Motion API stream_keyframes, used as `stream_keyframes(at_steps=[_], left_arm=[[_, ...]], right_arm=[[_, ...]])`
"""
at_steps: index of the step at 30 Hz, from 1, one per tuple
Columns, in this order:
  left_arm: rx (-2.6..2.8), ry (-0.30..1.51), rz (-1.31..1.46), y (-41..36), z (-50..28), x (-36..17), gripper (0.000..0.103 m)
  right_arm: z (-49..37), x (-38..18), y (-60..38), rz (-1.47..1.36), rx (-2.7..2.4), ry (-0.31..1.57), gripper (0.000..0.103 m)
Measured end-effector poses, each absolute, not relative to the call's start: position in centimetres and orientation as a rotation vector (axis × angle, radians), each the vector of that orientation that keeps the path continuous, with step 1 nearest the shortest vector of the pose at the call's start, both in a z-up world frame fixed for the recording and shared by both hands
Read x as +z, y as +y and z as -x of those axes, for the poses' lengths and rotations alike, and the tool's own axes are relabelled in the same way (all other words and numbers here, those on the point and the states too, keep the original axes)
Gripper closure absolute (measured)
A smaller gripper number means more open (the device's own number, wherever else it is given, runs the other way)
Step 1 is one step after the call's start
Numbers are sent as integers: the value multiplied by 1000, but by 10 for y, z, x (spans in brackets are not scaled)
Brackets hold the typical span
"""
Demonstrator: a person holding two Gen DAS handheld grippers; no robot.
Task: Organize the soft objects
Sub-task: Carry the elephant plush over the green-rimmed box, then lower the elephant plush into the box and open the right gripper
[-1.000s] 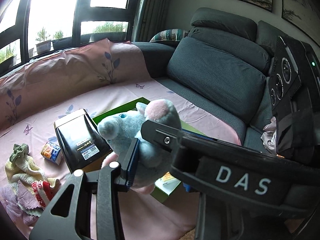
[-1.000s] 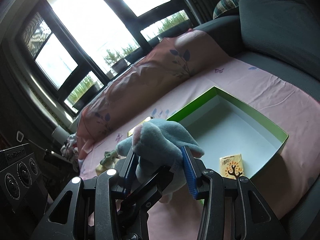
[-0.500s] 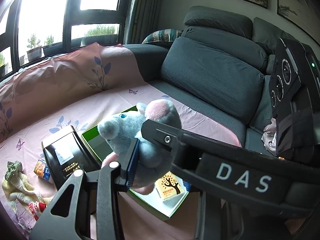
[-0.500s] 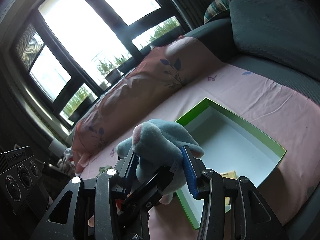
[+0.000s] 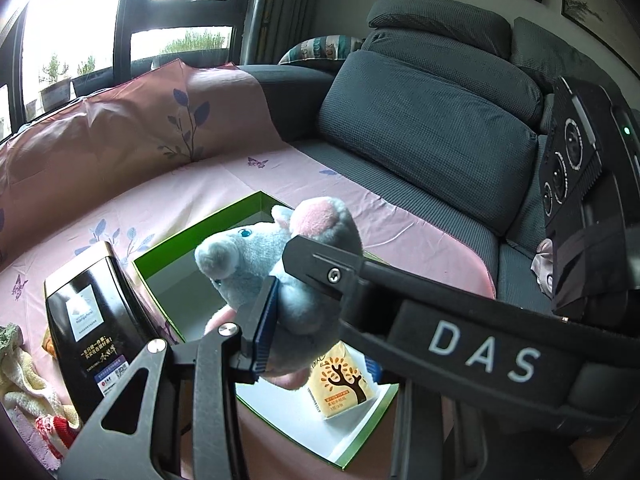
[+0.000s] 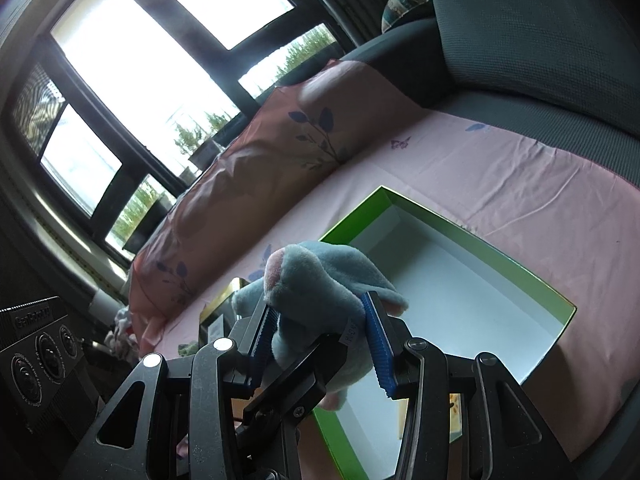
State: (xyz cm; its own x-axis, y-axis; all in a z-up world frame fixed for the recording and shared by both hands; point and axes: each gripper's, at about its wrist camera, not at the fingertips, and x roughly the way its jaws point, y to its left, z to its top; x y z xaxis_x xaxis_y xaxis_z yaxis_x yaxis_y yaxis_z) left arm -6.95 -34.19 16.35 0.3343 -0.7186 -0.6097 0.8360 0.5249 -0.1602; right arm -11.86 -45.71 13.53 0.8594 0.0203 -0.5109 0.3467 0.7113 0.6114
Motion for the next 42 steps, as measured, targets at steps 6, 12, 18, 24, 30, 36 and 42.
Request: stream_keyframes(at_steps=[6, 12, 18, 24, 30, 36, 42], left_arm=[[-1028, 723, -214, -355, 68, 149, 69], [-1032, 757, -228, -364, 66, 138, 68], [-1034, 799, -228, -372, 63, 127, 68], [-1027, 811, -248, -377, 64, 122, 68], [-1028, 826, -248, -379, 62, 118, 68], [-1033, 826, -233, -380, 63, 115, 66], [-1031, 820, -242, -380, 65, 114, 62]], right_arm=[[120, 120, -468, -800, -207, 531, 56], [119, 109, -475, -830, -219, 555, 56], [118, 98, -479, -851, -241, 588, 56], [116, 92, -482, -857, -254, 607, 56], [118, 88, -485, -867, -264, 620, 55], [123, 87, -487, -872, -285, 611, 55], [124, 82, -491, -901, -285, 616, 55]])
